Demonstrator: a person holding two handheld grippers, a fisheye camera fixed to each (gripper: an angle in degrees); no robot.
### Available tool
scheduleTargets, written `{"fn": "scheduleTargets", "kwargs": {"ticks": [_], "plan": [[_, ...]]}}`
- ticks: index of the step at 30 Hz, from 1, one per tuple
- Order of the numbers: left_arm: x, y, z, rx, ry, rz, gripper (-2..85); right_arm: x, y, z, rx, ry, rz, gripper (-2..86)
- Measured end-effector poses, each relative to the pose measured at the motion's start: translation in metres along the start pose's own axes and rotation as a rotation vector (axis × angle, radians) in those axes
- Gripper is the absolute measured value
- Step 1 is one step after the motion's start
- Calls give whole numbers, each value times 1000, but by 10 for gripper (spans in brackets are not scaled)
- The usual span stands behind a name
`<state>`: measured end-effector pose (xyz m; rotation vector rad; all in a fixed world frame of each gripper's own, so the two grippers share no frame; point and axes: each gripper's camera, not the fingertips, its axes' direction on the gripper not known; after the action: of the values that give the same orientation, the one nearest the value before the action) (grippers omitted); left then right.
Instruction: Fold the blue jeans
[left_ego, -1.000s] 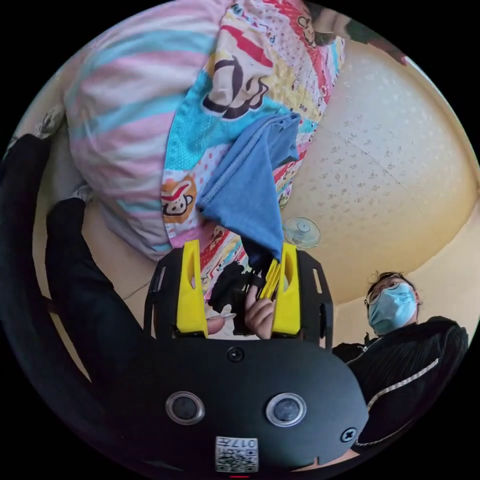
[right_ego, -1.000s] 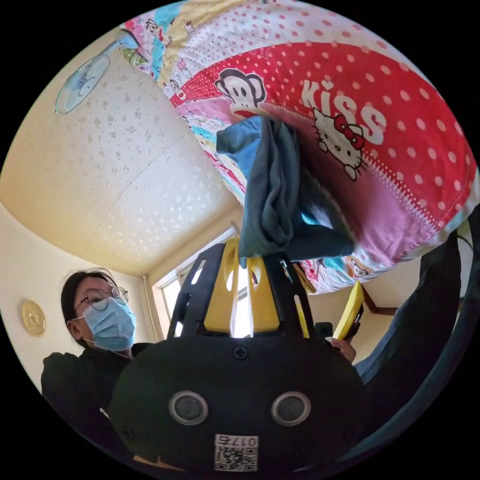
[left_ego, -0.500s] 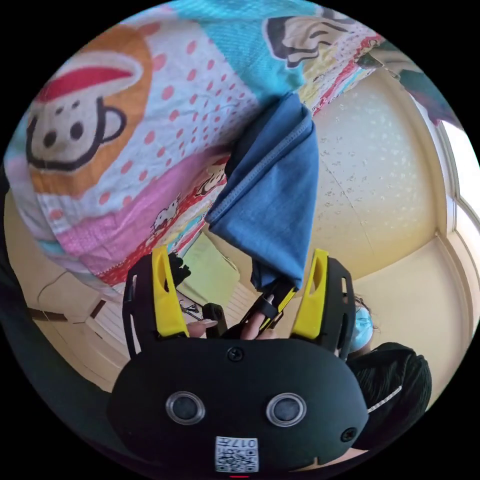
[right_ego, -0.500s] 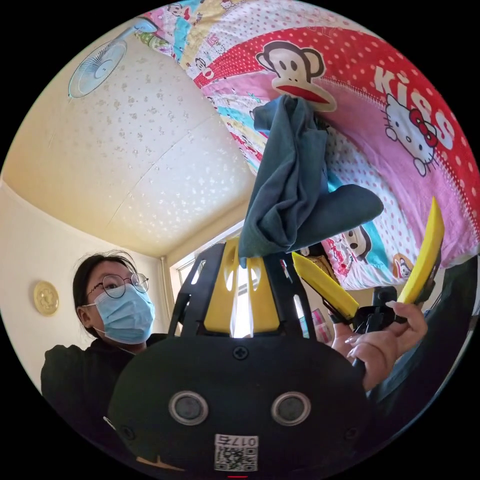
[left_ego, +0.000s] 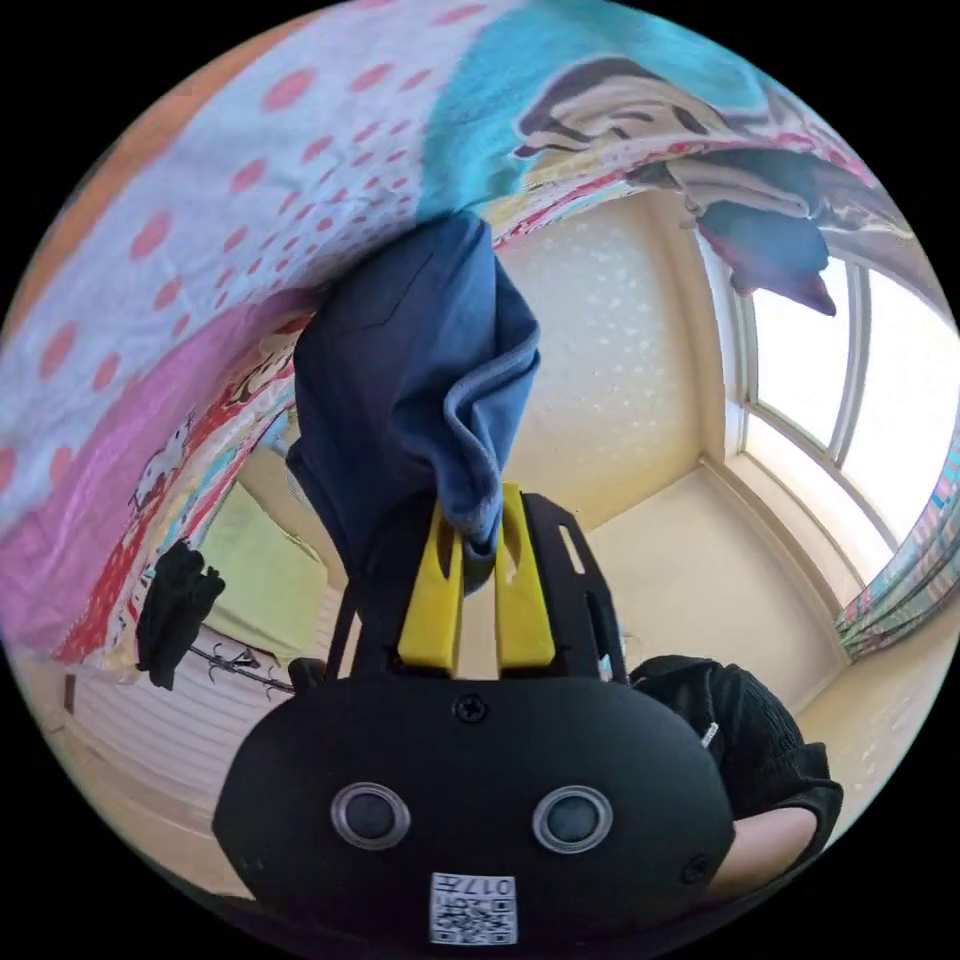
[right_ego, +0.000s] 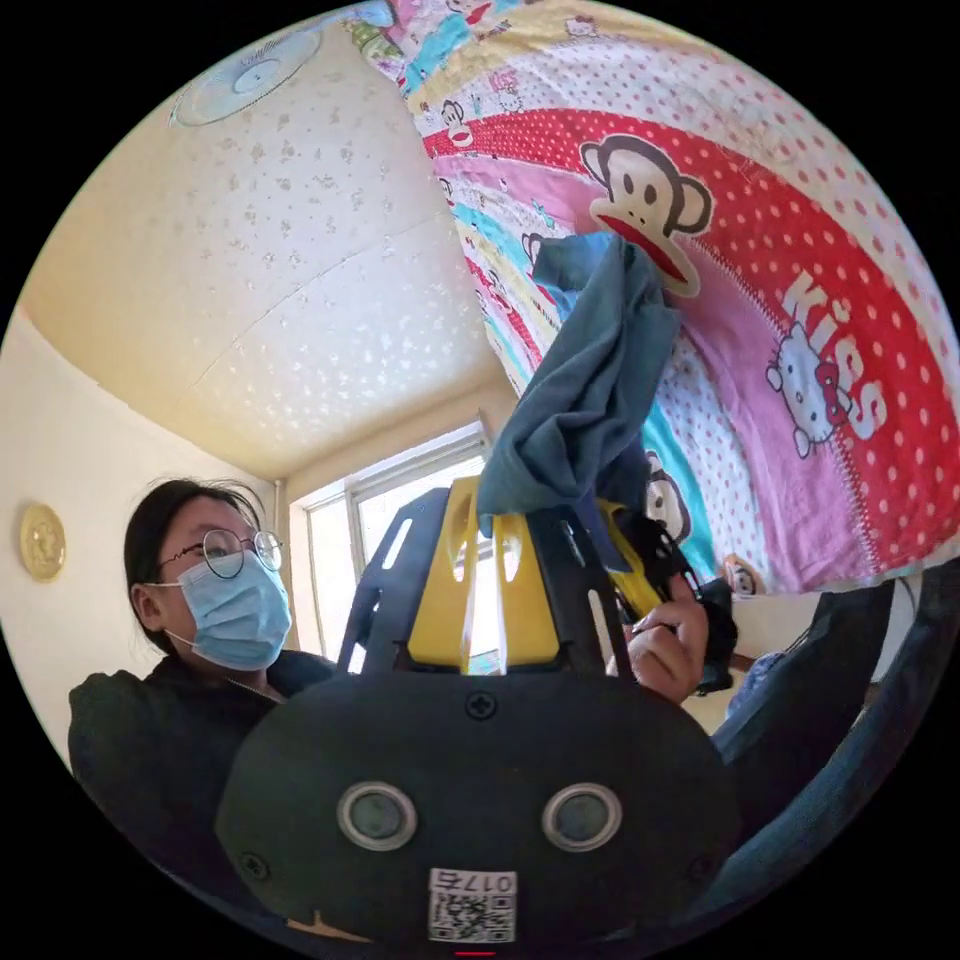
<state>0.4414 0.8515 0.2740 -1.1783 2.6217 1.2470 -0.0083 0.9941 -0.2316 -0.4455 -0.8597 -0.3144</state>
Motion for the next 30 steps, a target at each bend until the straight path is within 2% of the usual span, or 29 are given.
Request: {"fn": "scheduleTargets", "kwargs": {"ticks": [4, 5, 6, 8, 11, 13, 15, 17, 19, 23, 26, 28, 30], "plan": [[65, 2, -21, -55, -268, 58, 37, -6, -2, -21, -129, 293, 8, 8], [87, 7, -27, -83, -405, 58, 36, -4, 4, -28, -179, 354, 24, 10], [109, 15, -34, -116, -553, 65, 36, -2, 7, -31, -201, 374, 35, 10], [133, 29, -43, -159, -719, 66, 35, 7, 26, -45, -279, 414, 112, 12], [152, 53, -64, -145, -853, 15, 35, 22, 49, -56, -328, 466, 250, 13], [152, 61, -78, -56, -846, -46, 35, 27, 55, -61, -274, 413, 299, 14], [142, 57, -83, 67, -720, -88, 35, 29, 53, -58, -187, 298, 323, 14], [128, 40, -68, 95, -609, -88, 36, 30, 34, -41, -101, 146, 315, 14], [118, 11, -40, 86, -540, -41, 37, 24, 7, -21, -78, 105, 240, 15], [98, -82, 32, 20, -484, 47, 41, -1, -74, 30, -54, 114, 28, 20], [80, -149, 64, 17, -544, 99, 47, 0, -133, 67, -57, 179, -27, 25], [62, -190, 72, 8, -526, 113, 75, 14, -167, 86, -57, 236, -35, 30], [37, -234, 71, 25, -376, 130, 174, 33, -197, 103, -95, 306, -49, 42]]}}
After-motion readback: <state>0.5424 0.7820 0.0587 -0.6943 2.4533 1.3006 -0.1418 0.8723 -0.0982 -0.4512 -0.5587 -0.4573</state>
